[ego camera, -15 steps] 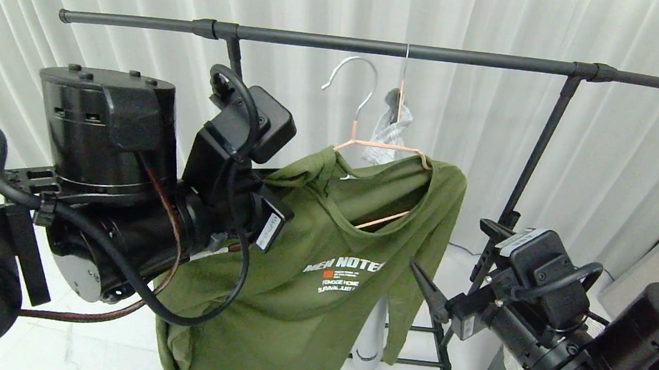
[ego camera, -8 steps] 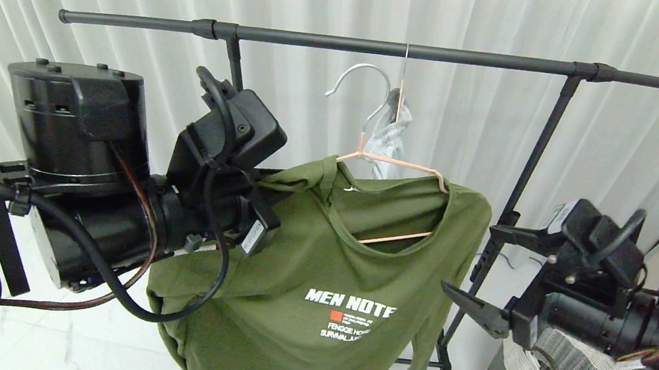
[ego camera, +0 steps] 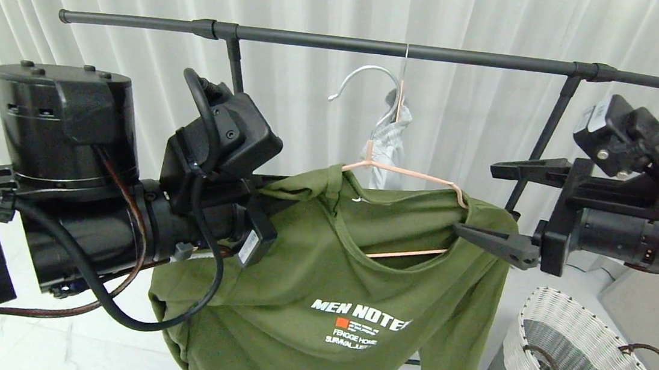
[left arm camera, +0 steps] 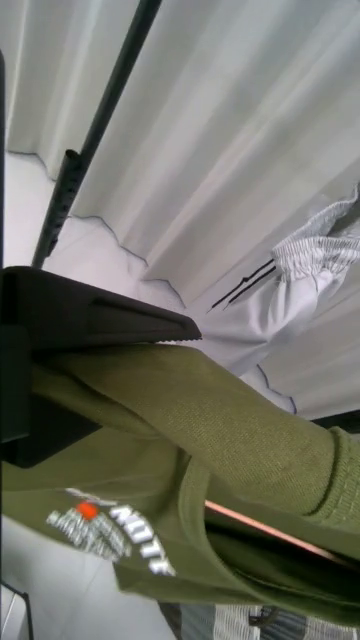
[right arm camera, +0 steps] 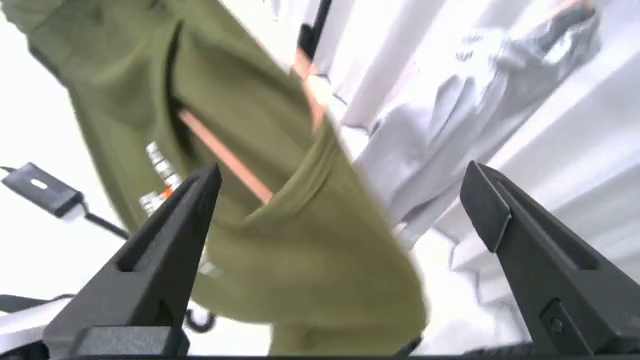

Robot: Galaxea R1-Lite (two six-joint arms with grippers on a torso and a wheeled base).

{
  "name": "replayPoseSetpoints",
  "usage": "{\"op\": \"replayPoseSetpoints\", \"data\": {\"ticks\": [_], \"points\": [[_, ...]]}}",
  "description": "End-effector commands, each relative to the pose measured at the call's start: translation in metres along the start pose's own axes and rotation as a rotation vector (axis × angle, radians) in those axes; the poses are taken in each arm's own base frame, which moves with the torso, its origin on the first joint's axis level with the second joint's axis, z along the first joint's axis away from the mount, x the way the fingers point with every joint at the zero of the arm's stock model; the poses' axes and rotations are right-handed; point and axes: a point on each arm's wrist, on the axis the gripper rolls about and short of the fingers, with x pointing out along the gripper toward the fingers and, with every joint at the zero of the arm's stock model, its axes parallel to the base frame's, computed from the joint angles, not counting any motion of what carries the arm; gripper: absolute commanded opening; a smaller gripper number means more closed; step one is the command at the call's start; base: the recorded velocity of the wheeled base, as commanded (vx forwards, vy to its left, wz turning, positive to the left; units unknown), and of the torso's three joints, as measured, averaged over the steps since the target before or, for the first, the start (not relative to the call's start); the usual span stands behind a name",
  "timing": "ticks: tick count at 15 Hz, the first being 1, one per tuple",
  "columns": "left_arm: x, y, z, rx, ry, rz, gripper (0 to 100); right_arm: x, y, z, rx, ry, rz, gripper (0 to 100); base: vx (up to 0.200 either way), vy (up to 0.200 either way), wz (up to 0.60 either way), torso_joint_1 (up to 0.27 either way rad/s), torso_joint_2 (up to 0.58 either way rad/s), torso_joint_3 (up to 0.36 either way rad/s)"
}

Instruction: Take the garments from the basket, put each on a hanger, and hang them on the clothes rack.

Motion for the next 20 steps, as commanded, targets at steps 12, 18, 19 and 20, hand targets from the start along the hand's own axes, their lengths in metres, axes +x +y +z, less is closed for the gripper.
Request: {"op": "replayPoseSetpoints", "data": {"ticks": [12,18,19,20], "points": [[-0.002,-0.005,0.005,0.04,-0.039,-0.049,0,0.059,0.003,0.007,-0.032,0.147,0.212,0,0.0,0.0,0.0,0.0,0.0,0.0],[-0.001,-0.005,0.004,0.041,-0.037,-0.052,0,0.059,0.001,0.013,-0.07,0.115,0.201,0,0.0,0.0,0.0,0.0,0.0,0.0],[-0.002,-0.005,0.004,0.043,-0.038,-0.05,0,0.059,0.0,0.013,-0.081,0.109,0.197,0,0.0,0.0,0.0,0.0,0.0,0.0],[-0.002,-0.005,0.004,0.045,-0.039,-0.049,0,0.058,0.0,0.014,-0.094,0.102,0.193,0,0.0,0.0,0.0,0.0,0.0,0.0]]}}
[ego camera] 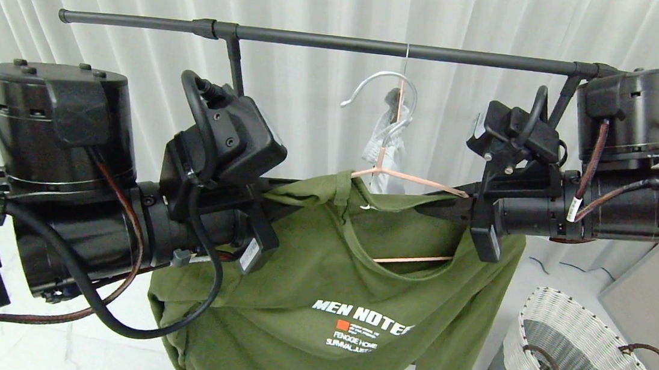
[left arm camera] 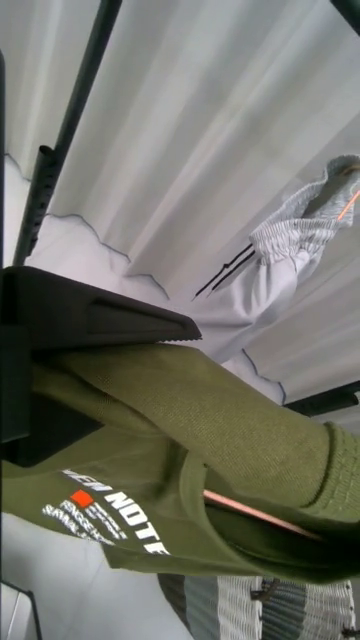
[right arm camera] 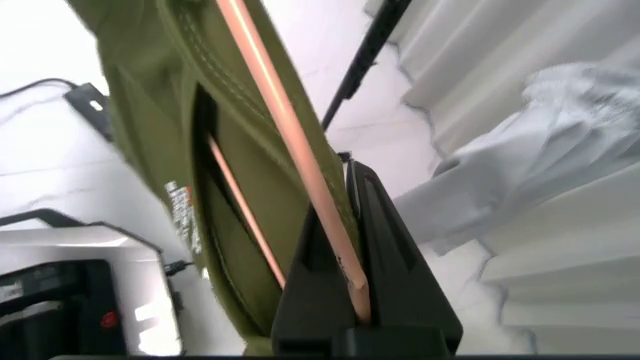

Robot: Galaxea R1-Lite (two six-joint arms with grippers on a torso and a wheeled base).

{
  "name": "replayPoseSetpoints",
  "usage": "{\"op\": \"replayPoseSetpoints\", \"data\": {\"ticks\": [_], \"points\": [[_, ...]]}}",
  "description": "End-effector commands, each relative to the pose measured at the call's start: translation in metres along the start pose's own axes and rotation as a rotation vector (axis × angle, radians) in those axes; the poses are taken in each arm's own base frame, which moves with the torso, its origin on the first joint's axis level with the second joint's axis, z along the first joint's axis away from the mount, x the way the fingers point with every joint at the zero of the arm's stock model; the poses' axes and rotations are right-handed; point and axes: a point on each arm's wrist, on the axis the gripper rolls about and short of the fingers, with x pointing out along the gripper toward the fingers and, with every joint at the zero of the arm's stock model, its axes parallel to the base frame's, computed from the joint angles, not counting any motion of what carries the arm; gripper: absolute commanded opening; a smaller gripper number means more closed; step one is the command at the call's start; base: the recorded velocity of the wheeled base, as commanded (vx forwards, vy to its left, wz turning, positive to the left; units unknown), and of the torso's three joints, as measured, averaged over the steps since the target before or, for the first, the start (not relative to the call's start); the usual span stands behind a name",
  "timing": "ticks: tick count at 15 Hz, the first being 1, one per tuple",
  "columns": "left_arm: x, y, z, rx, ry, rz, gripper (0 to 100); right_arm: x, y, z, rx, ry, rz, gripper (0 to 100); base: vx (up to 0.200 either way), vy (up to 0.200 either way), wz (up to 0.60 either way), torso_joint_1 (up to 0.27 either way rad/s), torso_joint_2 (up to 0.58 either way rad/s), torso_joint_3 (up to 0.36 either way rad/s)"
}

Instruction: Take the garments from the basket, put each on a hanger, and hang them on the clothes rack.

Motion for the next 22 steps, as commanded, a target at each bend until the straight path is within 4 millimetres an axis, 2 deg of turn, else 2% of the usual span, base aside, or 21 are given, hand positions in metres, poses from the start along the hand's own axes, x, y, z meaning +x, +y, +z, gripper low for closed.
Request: {"op": "replayPoseSetpoints", "data": {"ticks": [1,3,7,12,15,18,19,21,22], "points": [[-0.001,0.0,0.001,0.001,-0.002,0.001,100,-0.003,0.0,0.002,-0.013,-0.009,-0.006,0,0.0,0.0,0.0,0.0,0.0,0.0],[-0.002,-0.001,-0.001,-0.001,0.004,-0.001,100,-0.006,0.0,0.004,-0.035,-0.015,-0.012,0,0.0,0.0,0.0,0.0,0.0,0.0],[-0.032,-0.003,-0.011,-0.015,0.024,0.038,100,-0.028,-0.005,0.006,-0.078,-0.019,-0.066,0,0.0,0.0,0.0,0.0,0.0,0.0],[-0.069,-0.014,-0.03,-0.033,0.06,0.073,100,-0.06,-0.018,-0.007,-0.09,0.064,-0.144,0,0.0,0.0,0.0,0.0,0.0,0.0],[-0.086,-0.022,-0.037,-0.035,0.063,0.079,100,-0.063,-0.019,-0.008,-0.083,0.072,-0.151,0,0.0,0.0,0.0,0.0,0.0,0.0],[-0.084,-0.023,-0.036,-0.034,0.06,0.067,100,-0.063,-0.018,-0.009,-0.084,0.073,-0.148,0,0.0,0.0,0.0,0.0,0.0,0.0],[-0.085,-0.026,-0.044,-0.043,0.096,0.066,100,-0.064,-0.017,-0.01,-0.082,0.074,-0.147,0,0.0,0.0,0.0,0.0,0.0,0.0],[-0.095,-0.03,-0.083,-0.113,0.247,0.106,100,-0.068,-0.014,-0.01,-0.089,0.066,-0.143,0,0.0,0.0,0.0,0.0,0.0,0.0],[-0.096,-0.027,-0.091,-0.142,0.272,0.106,100,-0.069,-0.013,-0.008,-0.107,0.061,-0.139,0,0.0,0.0,0.0,0.0,0.0,0.0]]}}
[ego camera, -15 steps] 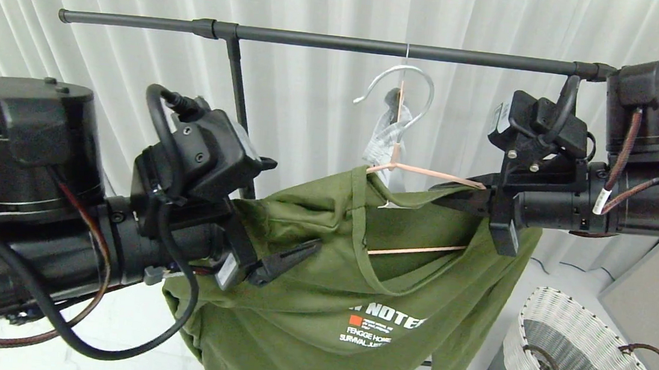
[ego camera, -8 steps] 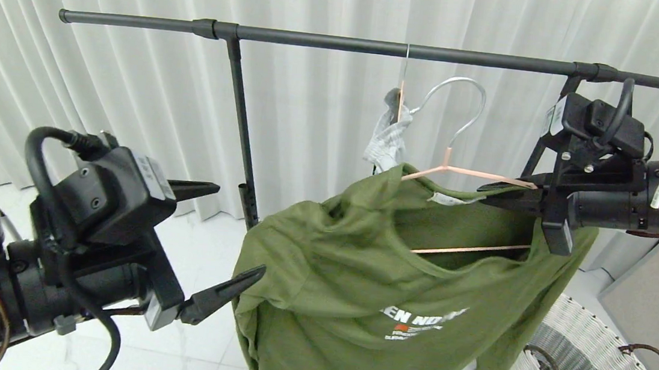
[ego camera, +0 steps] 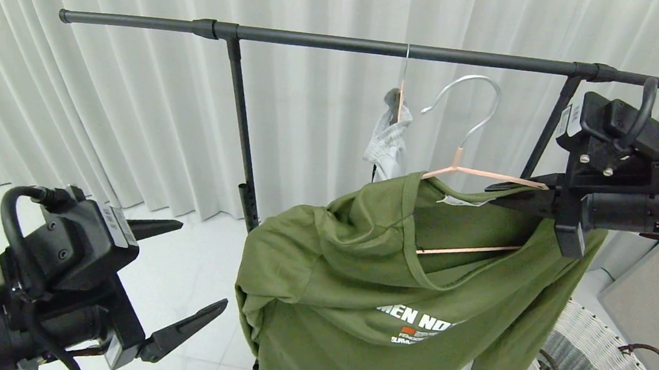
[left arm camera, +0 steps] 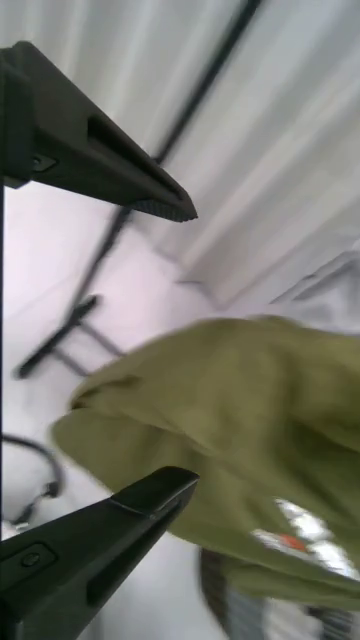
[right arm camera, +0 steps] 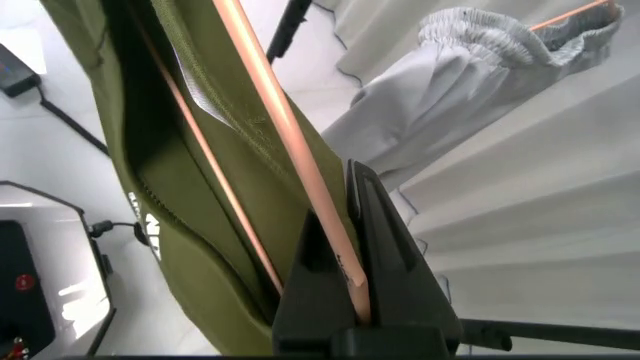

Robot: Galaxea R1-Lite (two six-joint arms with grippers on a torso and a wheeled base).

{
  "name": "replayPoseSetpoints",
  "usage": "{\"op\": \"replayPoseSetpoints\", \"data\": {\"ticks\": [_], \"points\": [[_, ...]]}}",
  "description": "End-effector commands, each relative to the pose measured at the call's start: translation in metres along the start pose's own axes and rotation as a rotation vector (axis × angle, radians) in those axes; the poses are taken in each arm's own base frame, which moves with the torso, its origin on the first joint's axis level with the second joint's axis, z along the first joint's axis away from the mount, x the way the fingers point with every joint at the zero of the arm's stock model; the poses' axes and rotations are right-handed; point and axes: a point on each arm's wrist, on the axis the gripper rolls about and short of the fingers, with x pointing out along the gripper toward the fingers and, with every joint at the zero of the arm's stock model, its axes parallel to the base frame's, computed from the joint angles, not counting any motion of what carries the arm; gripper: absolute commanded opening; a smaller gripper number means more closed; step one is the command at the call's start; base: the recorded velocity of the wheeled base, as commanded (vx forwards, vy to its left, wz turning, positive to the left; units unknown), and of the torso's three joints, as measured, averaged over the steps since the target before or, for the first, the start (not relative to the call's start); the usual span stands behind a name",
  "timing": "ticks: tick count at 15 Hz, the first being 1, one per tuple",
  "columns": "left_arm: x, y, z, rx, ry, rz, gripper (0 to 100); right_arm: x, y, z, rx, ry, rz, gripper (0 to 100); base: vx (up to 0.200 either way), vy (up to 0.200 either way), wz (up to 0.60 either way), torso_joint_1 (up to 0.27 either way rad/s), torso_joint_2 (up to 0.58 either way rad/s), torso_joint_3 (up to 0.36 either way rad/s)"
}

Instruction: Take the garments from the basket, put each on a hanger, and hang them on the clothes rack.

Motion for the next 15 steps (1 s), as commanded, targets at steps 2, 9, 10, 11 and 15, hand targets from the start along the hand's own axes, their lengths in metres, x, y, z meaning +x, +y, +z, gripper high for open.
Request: {"op": "replayPoseSetpoints", "data": {"ticks": [2,9,10,11,15], "points": [[0.011,0.006,-0.022,-0.068,0.076,-0.042,100,-0.003,0.006,0.005,-0.04,-0.032,0.03,0,0.0,0.0,0.0,0.0,0.0,0.0],[0.024,0.007,-0.021,-0.079,0.041,-0.155,0,0.002,0.01,0.011,-0.063,-0.064,0.038,0,0.0,0.0,0.0,0.0,0.0,0.0],[0.026,0.008,-0.021,-0.079,0.041,-0.154,0,0.002,0.01,0.011,-0.063,-0.063,0.037,0,0.0,0.0,0.0,0.0,0.0,0.0],[0.026,0.009,-0.02,-0.079,0.04,-0.151,0,0.001,0.01,0.011,-0.063,-0.062,0.033,0,0.0,0.0,0.0,0.0,0.0,0.0],[0.019,0.015,-0.021,-0.084,0.034,-0.103,0,-0.002,0.003,0.004,-0.048,-0.037,0.002,0,0.0,0.0,0.0,0.0,0.0,0.0]]}}
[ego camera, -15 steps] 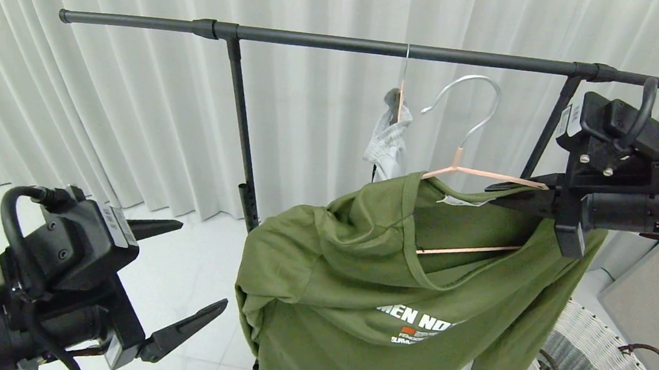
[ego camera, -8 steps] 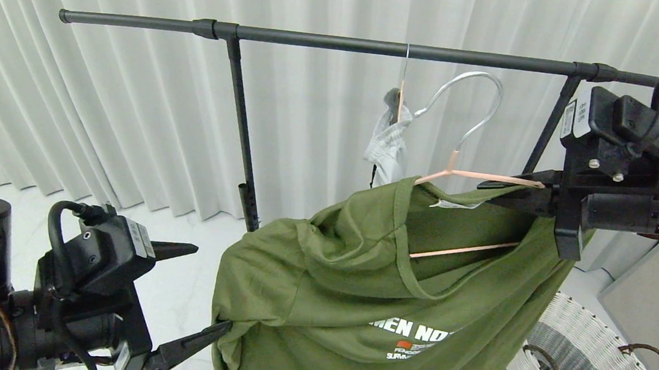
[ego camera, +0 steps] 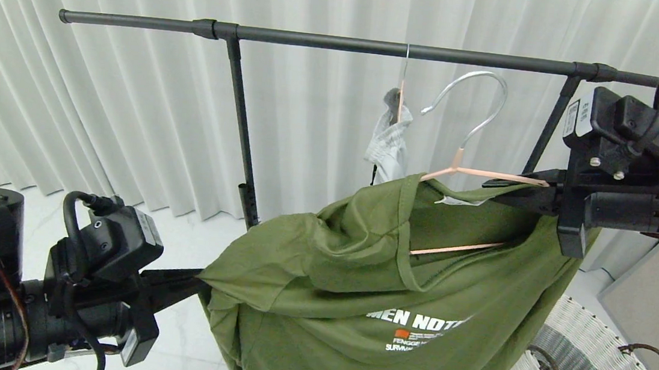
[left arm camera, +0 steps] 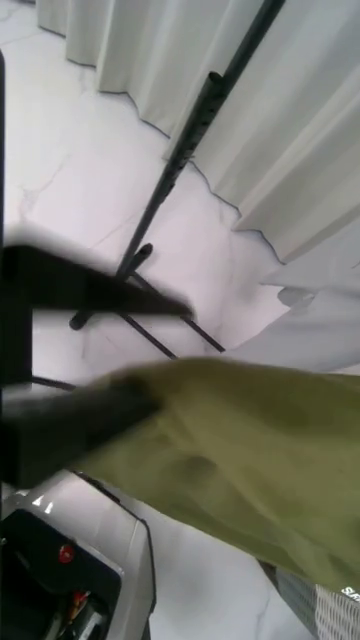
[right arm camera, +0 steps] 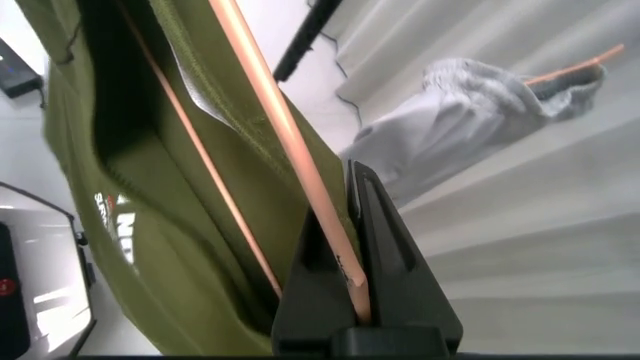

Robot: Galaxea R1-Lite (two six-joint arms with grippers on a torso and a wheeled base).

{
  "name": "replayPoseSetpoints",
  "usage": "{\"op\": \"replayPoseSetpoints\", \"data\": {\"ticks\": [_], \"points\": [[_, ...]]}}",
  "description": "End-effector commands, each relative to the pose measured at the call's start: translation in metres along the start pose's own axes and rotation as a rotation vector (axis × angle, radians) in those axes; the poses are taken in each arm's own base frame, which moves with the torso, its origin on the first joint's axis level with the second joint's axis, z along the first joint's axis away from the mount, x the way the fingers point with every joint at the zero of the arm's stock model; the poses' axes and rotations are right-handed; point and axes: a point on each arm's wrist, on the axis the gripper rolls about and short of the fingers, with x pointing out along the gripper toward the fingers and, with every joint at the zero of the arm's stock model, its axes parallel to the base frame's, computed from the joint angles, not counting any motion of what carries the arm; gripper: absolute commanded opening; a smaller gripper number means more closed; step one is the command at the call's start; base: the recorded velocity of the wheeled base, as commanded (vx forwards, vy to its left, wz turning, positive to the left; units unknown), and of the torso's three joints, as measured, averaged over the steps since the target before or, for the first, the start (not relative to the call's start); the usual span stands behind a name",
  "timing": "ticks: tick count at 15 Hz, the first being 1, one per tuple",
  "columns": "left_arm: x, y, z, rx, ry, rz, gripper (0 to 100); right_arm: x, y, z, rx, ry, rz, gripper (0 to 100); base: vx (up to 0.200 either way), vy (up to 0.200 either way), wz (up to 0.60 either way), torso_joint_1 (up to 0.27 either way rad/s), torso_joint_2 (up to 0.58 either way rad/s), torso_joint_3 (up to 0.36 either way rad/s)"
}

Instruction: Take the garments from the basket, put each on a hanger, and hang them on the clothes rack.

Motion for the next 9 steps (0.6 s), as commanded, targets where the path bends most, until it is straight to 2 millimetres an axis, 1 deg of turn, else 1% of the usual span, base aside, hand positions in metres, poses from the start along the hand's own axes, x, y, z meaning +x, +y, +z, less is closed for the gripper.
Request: {"op": "replayPoseSetpoints", "data": {"ticks": [1,4,6,7,8,9], "points": [[-0.004,0.005,-0.002,-0.01,0.007,0.036,0,-0.001,-0.002,-0.003,0.006,0.011,-0.01,0,0.0,0.0,0.0,0.0,0.0,0.0],[-0.011,0.018,-0.006,-0.033,0.024,0.116,0,-0.004,-0.002,-0.008,0.016,0.034,-0.023,0,0.0,0.0,0.0,0.0,0.0,0.0],[-0.017,0.033,0.002,-0.029,0.001,0.19,0,-0.007,-0.001,-0.017,0.031,0.076,-0.05,0,0.0,0.0,0.0,0.0,0.0,0.0],[-0.018,0.037,0.004,-0.025,-0.004,0.206,0,-0.007,-0.002,-0.018,0.034,0.082,-0.053,0,0.0,0.0,0.0,0.0,0.0,0.0],[-0.023,0.048,0.01,-0.02,-0.017,0.256,0,-0.008,-0.002,-0.021,0.041,0.095,-0.059,0,0.0,0.0,0.0,0.0,0.0,0.0],[-0.025,0.051,0.012,-0.017,-0.022,0.273,0,-0.009,-0.003,-0.023,0.046,0.109,-0.07,0,0.0,0.0,0.0,0.0,0.0,0.0]]}}
